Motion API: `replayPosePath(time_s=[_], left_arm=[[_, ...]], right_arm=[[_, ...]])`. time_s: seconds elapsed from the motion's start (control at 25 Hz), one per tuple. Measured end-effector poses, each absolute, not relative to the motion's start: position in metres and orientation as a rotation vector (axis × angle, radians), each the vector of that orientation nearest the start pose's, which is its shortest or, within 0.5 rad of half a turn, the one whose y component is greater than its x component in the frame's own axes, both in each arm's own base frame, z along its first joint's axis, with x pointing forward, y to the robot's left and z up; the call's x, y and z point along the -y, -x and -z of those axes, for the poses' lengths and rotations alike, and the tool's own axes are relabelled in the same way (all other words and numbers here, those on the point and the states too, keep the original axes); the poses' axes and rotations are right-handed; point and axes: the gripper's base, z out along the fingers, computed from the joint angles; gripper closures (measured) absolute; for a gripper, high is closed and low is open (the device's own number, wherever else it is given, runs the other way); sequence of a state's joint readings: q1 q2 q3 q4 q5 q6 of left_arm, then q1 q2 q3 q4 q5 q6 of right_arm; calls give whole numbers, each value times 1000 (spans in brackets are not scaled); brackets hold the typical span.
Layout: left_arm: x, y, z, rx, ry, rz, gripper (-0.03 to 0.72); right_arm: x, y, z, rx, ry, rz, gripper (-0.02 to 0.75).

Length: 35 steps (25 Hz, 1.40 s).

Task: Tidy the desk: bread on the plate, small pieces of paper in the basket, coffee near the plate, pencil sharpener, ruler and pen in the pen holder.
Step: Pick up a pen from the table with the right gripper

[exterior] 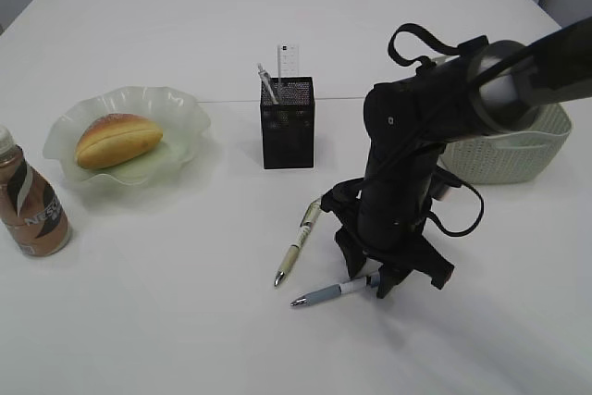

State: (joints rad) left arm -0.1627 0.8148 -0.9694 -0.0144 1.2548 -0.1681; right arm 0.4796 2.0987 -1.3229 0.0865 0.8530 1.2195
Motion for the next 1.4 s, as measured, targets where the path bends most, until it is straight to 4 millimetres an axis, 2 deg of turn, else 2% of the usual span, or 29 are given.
replayPosePath(time_s=[0.08, 0.28, 0.52, 0.88, 1.08, 1.24, 1.4], left_arm=[[21, -119, -359, -2590, 8, 141, 218], [21, -119, -359, -2590, 8, 141, 219], [21, -119, -359, -2590, 8, 141, 221], [21, -119, -359, -2590, 8, 143, 222], [21, -119, -359, -2590, 8, 143, 230], [21, -119, -359, -2590, 8, 143, 238], [21, -119, -359, -2590, 8, 143, 239]], right_arm=[[-183, -340, -114, -2922, -1228, -104, 411], [-183, -341, -114, -2917, -1216, -103, 580], [-181, -342, -114, -2920, -1147, -79, 631], [-178, -346, -114, -2990, -758, -33, 636], [-179, -351, -120, -3042, -419, -12, 636], [-185, -364, -137, -3035, -91, -15, 638], [-193, -379, -163, -2987, 156, -29, 638]])
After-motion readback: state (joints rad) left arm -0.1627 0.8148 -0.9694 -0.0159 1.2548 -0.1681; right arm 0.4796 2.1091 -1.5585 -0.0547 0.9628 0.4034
